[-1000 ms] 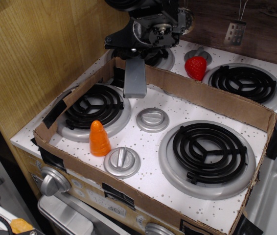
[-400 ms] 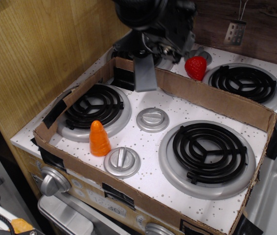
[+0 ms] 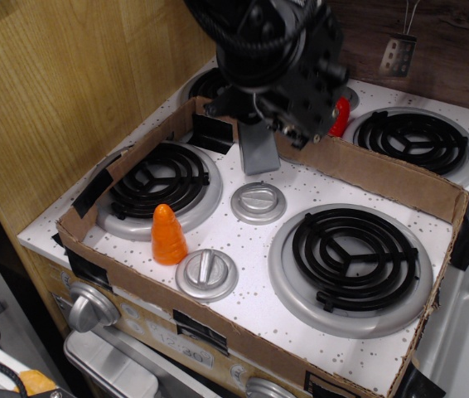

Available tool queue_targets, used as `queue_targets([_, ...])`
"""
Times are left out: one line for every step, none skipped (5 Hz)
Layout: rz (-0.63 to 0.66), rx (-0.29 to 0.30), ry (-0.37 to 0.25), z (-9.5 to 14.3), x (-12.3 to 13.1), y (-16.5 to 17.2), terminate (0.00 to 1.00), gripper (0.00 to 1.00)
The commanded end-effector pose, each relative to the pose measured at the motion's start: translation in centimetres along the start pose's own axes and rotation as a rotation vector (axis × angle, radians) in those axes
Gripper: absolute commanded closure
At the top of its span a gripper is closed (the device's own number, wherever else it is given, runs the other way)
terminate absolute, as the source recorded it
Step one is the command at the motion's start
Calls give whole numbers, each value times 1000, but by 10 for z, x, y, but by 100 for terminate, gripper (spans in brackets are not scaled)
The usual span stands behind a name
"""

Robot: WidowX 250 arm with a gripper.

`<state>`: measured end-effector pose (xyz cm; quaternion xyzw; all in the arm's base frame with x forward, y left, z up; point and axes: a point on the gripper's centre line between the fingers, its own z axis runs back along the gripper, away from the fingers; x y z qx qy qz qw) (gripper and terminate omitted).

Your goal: Right pepper shaker

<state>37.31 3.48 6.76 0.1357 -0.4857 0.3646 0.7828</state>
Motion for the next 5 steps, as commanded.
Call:
queue_targets([37, 9, -162, -2, 0, 2, 0, 100])
queue_targets([44, 10, -212, -9, 1, 1, 0, 100])
queue_targets([21, 15, -216, -12, 2, 5, 0, 100])
queue_targets([-10, 36, -242, -10, 1, 10, 0, 100])
queue_targets([-23, 30, -238, -3, 2, 12, 100, 0])
